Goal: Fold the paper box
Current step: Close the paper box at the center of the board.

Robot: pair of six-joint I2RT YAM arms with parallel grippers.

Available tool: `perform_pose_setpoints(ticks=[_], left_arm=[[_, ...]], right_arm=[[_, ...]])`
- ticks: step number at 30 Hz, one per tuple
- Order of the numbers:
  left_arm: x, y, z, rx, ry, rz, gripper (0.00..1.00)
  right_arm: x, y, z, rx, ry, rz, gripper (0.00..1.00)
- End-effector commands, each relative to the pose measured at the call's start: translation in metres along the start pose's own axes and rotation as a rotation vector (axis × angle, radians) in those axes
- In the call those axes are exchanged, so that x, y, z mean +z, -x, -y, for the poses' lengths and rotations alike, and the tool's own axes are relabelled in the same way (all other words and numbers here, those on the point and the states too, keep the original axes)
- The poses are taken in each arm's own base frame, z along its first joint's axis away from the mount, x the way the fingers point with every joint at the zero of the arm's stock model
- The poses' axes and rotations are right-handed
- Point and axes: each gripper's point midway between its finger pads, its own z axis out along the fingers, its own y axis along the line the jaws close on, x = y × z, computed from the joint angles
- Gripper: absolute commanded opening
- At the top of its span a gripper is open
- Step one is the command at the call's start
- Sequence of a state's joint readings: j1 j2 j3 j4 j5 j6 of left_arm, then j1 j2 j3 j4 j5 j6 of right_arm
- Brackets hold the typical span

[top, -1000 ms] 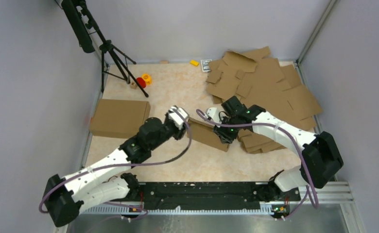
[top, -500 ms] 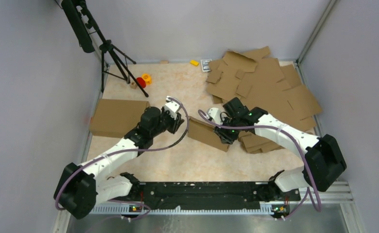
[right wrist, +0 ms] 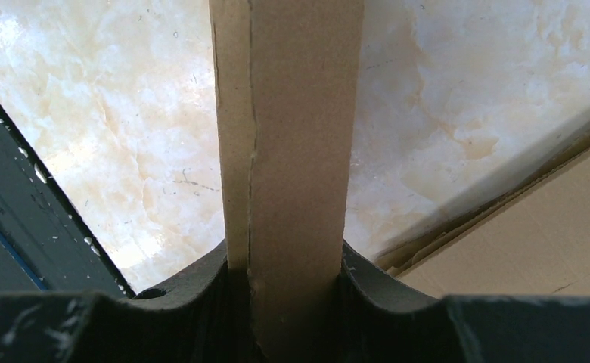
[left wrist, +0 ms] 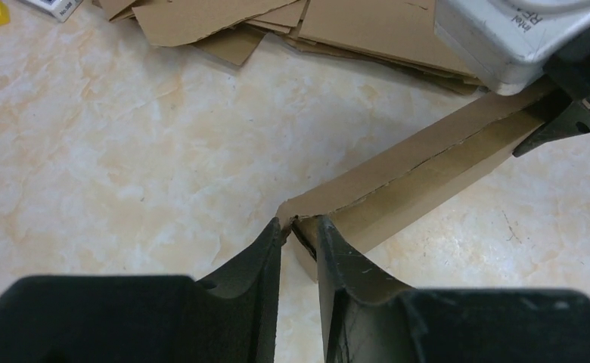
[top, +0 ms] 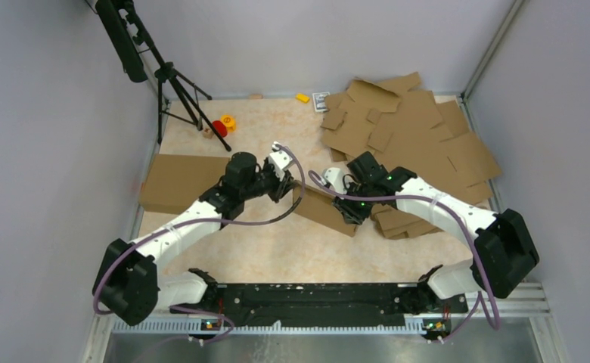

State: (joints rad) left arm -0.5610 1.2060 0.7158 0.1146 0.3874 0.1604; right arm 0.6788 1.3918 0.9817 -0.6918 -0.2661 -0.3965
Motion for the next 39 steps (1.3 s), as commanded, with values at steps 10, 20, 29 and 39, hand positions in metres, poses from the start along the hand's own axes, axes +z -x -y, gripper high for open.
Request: perform_pose_setpoints(ticks=[10,20,29,39], left_arm=[[0.006,0.006,-0.008,0.035,-0.002,-0.042,0.3],[0.005,-0.002,-0.019,0.054,0.055,-0.084,0.29],[-0.002,-0.003,-0.028,0.062,0.119,-0.085,0.34],[0.01,0.013,-0.006,0.079,-0.044,-0.042,0.31]], right_arm=[[0.005,0.003,-0.01,-0.011,0.049,0.009,0.18],[0.007,0.002,-0.011,-0.012,0.054,0.007,0.18],[0.007,0.001,-0.011,-0.011,0.056,0.003,0.17],[0.008,0.001,-0.011,-0.007,0.06,0.007,0.17]])
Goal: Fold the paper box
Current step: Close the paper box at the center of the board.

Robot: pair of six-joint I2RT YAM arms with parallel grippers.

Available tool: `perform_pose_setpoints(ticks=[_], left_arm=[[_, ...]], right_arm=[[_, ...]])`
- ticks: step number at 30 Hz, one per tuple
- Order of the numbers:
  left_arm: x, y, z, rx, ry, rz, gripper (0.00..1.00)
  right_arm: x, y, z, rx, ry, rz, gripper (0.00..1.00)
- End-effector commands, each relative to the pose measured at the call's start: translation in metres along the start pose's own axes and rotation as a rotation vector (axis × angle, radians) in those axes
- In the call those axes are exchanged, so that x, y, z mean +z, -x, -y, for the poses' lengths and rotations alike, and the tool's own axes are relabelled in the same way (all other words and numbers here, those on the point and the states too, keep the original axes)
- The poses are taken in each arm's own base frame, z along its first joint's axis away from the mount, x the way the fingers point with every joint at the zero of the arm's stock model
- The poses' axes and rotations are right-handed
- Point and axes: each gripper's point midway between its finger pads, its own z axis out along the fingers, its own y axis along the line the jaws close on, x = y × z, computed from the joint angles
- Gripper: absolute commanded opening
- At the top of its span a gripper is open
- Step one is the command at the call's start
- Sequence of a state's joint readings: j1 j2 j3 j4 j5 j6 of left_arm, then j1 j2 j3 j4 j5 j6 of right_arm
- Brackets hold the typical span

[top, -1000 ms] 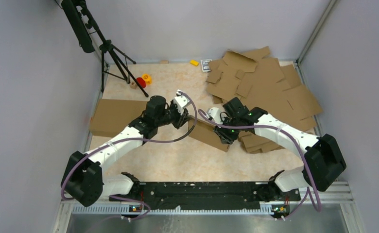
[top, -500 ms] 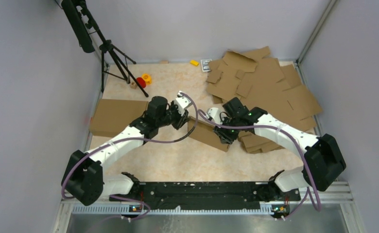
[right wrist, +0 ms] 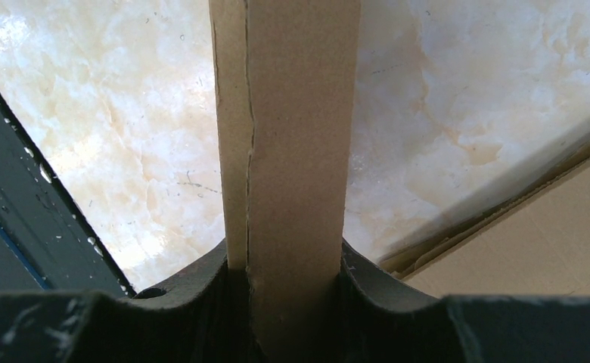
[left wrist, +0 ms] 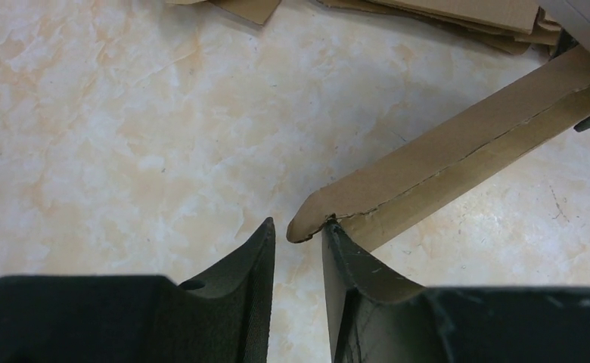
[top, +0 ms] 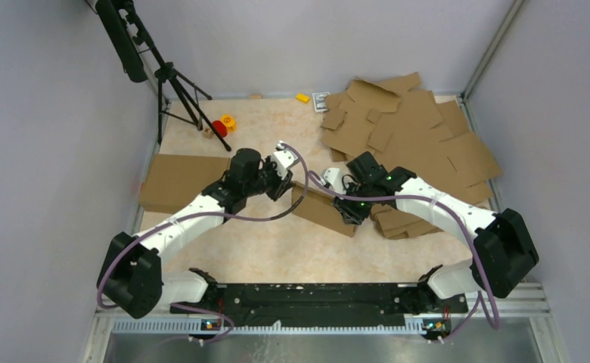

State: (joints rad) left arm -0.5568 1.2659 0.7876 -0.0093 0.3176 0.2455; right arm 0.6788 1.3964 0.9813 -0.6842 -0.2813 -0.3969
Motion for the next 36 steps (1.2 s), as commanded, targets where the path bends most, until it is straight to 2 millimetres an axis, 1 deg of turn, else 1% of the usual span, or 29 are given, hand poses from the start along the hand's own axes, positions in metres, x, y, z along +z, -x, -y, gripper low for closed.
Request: perform_pose_setpoints(ticks=[1,4,7,11,16,21,26,28,36], left_arm=[[0.003,0.033,0.01,0.041,-0.101,0.083,0.29],[0.004,0.03,0.013,0.025,-0.123,0.053,0.2],[0.003,0.034,0.019,0.018,-0.16,0.061,0.08],[0.0,0.039,0.021,-0.025,-0.167,0.049,0.0],[-0.005,0.045,0.022,-0.105,-0.158,0.028,0.0],[-0.006,0.05,0.018,-0.203,-0.115,0.018,0.0],[-0.003,0.049,0.026,-0.331,-0.153,-0.049,0.0],[-0.002,0.047,0.026,-0.365,-0.145,-0.056,0.0],[-0.003,0.04,0.03,-0.411,-0.142,-0.085,0.0]], right_arm=[[0.007,-0.001,-0.01,-0.006,0.048,-0.003,0.17],[0.007,-0.001,-0.011,-0.004,0.052,-0.003,0.17],[0.007,-0.001,-0.011,-0.003,0.051,-0.003,0.17],[0.007,-0.002,-0.009,0.001,0.043,-0.006,0.16],[0.007,-0.002,-0.008,0.004,0.034,-0.009,0.16],[0.007,-0.004,-0.008,0.007,0.032,-0.012,0.15],[0.008,-0.004,-0.008,0.01,0.029,-0.011,0.15],[0.008,-0.004,-0.008,0.012,0.032,-0.012,0.15],[0.008,-0.004,-0.008,0.015,0.03,-0.01,0.14]])
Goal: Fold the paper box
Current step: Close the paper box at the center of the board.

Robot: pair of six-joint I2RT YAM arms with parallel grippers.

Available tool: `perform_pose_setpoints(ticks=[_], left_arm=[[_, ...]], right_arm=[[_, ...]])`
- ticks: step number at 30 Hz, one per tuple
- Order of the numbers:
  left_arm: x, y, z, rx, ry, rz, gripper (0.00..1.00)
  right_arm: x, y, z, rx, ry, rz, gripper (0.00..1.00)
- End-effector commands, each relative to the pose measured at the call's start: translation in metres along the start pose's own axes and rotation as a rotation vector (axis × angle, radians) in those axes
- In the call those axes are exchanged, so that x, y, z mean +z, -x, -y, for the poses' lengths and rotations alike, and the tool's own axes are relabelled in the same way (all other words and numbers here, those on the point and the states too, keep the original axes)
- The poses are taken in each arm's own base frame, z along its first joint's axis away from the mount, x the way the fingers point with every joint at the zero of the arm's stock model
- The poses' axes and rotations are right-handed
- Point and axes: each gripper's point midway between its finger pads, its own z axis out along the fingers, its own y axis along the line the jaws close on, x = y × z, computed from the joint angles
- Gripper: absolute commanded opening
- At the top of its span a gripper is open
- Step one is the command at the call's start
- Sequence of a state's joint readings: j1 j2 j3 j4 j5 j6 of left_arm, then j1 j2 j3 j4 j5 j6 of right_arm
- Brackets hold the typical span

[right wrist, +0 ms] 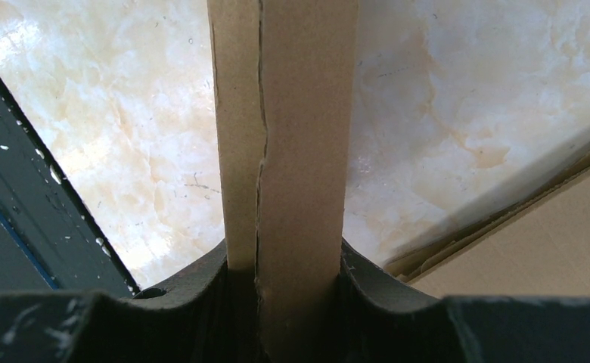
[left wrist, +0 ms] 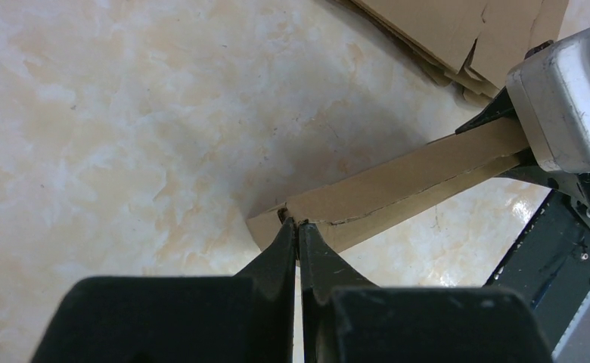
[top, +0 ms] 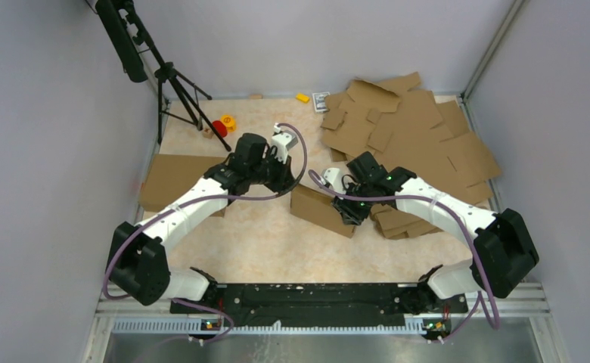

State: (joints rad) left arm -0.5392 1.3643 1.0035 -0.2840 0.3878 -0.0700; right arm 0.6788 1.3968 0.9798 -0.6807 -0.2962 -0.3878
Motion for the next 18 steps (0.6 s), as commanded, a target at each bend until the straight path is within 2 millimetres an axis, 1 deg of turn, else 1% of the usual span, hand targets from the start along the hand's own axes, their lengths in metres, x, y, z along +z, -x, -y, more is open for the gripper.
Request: perform_pose_setpoints(ticks=[1,3,11,18], left_arm=[[-0.004,0.018,0.023,-0.029,-0.084,0.041,0.0],[-0.003,0.016,0.022,-0.035,-0.081,0.047,0.0],[0.004,-0.002,0.021,-0.109,-0.087,0.005,0.0],[0.002,-0.012,0.015,-0.111,-0.045,0.02,0.0]], right_arm=[[0.007,-0.005,-0.006,0.008,0.017,-0.014,0.14],[0.007,-0.004,-0.005,0.008,0.016,-0.013,0.14],[0.007,-0.005,-0.005,0.01,0.016,-0.012,0.14],[0.008,-0.004,-0.005,0.018,0.008,-0.008,0.14]])
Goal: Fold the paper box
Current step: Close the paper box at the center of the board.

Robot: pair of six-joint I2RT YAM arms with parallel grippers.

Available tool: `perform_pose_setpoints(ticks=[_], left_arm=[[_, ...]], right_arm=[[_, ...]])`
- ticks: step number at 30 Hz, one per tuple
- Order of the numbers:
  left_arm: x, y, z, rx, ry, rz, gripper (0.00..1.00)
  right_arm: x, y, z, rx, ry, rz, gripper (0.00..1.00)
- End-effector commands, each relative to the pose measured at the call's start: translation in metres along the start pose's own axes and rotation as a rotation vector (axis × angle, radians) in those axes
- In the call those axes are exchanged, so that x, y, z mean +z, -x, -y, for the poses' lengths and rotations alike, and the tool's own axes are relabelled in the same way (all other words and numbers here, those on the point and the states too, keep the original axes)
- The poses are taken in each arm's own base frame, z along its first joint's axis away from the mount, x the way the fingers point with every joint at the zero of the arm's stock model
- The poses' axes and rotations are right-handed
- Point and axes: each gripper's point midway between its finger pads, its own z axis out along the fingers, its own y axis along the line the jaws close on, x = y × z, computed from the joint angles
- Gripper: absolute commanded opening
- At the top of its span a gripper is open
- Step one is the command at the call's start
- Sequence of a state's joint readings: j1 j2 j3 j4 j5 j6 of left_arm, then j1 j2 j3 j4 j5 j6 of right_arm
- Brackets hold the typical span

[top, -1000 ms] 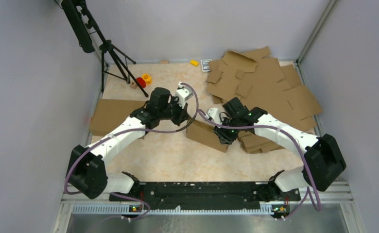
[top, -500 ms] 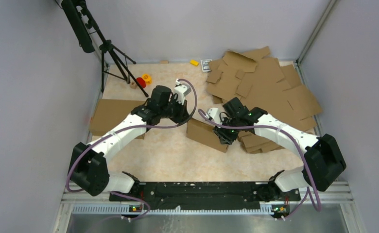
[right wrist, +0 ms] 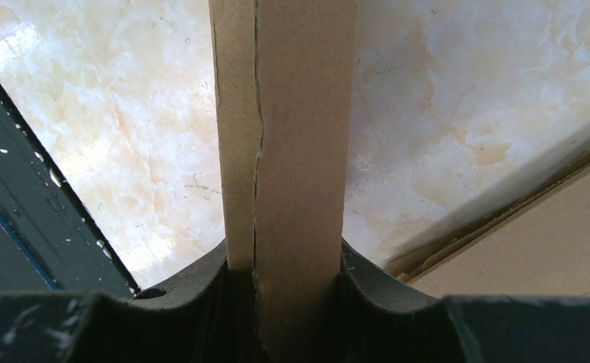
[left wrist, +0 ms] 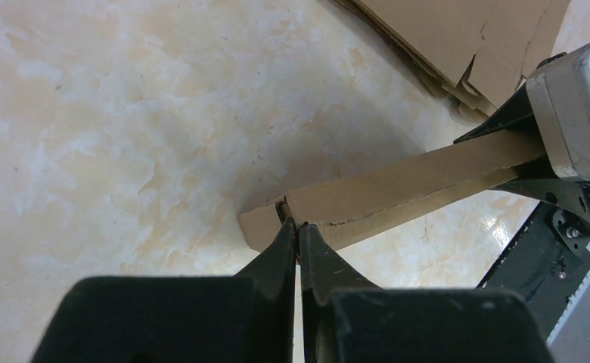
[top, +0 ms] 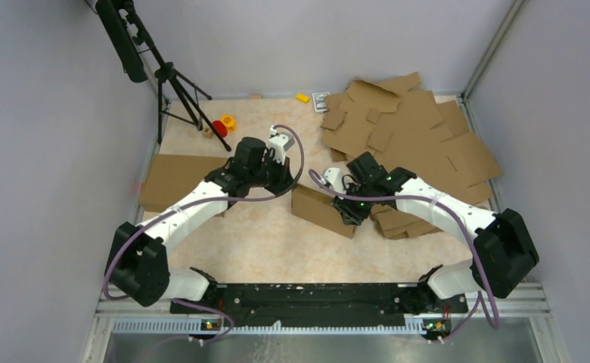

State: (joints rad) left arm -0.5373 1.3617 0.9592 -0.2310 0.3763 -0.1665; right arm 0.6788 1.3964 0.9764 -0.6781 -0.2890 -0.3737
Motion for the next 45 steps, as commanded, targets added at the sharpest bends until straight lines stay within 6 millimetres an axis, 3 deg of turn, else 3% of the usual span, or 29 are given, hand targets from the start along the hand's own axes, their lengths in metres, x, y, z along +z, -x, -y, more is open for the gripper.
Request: perform_pose_setpoints(ticks=[1,11,17,22,28,33,41,45], left_arm=[[-0.003,-0.009,0.014,-0.02,-0.053,0.008,0.0],[-0.011,-0.029,-0.005,0.042,0.075,0.048,0.0],[-0.014,-0.035,0.003,0.13,0.097,0.099,0.0],[-0.018,-0.036,0.009,0.103,0.073,0.139,0.01],[-0.024,-0.023,0.017,0.054,0.056,0.156,0.24],[-0.032,-0.015,0.027,0.042,0.011,0.17,0.32],[-0.04,-0.003,0.022,-0.009,0.012,0.201,0.44],[-0.048,0.014,0.013,-0.054,0.051,0.262,0.58]], right_arm=[[0.007,-0.002,-0.005,0.005,0.012,-0.004,0.14],[0.007,0.0,-0.004,0.011,0.004,0.008,0.14],[0.009,0.002,-0.001,0.021,-0.011,0.013,0.14],[0.01,0.002,0.001,0.026,-0.025,0.014,0.14],[0.01,0.001,0.0,0.016,-0.022,0.009,0.13],[0.01,0.002,-0.001,0.013,-0.018,0.011,0.13],[0.01,0.003,-0.002,0.007,-0.012,0.013,0.13],[0.009,0.002,-0.003,0.006,-0.012,0.01,0.13]])
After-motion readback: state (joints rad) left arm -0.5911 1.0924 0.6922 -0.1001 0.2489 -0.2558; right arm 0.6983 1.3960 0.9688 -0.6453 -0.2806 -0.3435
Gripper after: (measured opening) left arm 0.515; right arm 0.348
